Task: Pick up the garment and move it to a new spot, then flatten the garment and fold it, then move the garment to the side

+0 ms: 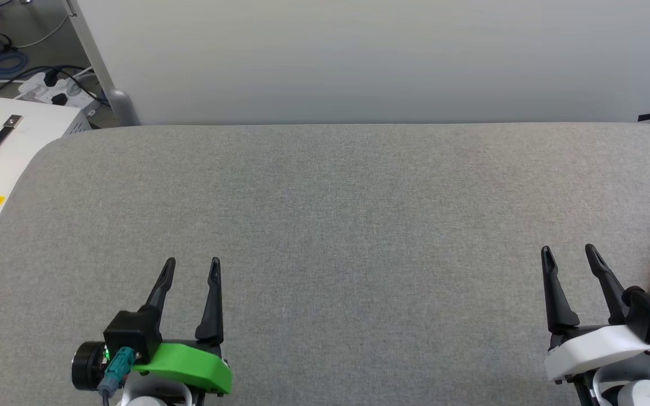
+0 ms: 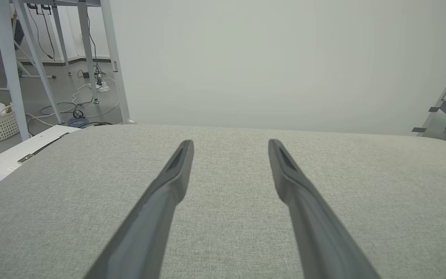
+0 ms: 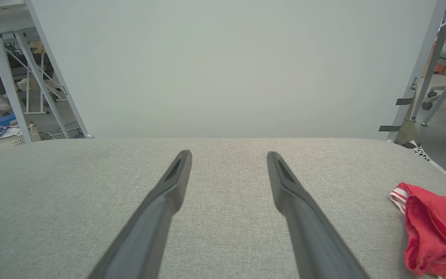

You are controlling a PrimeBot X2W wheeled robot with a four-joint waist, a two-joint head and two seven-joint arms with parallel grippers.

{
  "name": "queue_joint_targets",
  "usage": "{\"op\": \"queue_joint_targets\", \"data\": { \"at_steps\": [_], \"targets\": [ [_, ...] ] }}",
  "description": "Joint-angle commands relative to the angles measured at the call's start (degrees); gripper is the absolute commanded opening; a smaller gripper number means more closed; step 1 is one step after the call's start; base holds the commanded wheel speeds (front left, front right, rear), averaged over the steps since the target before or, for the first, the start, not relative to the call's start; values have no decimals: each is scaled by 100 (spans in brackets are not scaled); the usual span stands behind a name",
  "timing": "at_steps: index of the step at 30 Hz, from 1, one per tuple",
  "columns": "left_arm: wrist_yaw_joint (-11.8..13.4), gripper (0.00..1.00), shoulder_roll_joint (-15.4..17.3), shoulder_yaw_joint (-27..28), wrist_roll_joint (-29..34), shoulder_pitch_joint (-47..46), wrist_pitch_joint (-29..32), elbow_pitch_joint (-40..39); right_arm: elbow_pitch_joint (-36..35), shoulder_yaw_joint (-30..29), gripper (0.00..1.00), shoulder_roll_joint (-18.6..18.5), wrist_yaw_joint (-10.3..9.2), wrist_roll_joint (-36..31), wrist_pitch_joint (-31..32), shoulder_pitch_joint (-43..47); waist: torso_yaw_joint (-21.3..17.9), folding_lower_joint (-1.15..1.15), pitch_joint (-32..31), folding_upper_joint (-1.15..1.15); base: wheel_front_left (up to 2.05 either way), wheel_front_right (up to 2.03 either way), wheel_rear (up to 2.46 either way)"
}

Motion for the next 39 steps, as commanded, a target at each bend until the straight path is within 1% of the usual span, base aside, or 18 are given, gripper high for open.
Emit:
{"op": "queue_joint_targets", "data": {
  "at_steps": [1,13,14,39],
  "targets": [
    [-20,100,-30,38,59,72,-32,13,19,12,100,8,-4,-49,-50,-41,0,1,-6,0,0,0,0],
    [-73,100,-93,121,125,81,-32,-31,11,25,100,0,-4,-41,-71,-47,-1,1,5,0,0,0,0],
    [-81,0,-97,125,109,81,-32,-24,6,24,0,1,-4,-40,-70,-51,-1,1,14,0,0,0,0],
    [31,0,-79,133,227,6,247,-128,-58,29,0,58,-1,-173,166,11,-16,1,-1,0,0,0,0]
  ]
}}
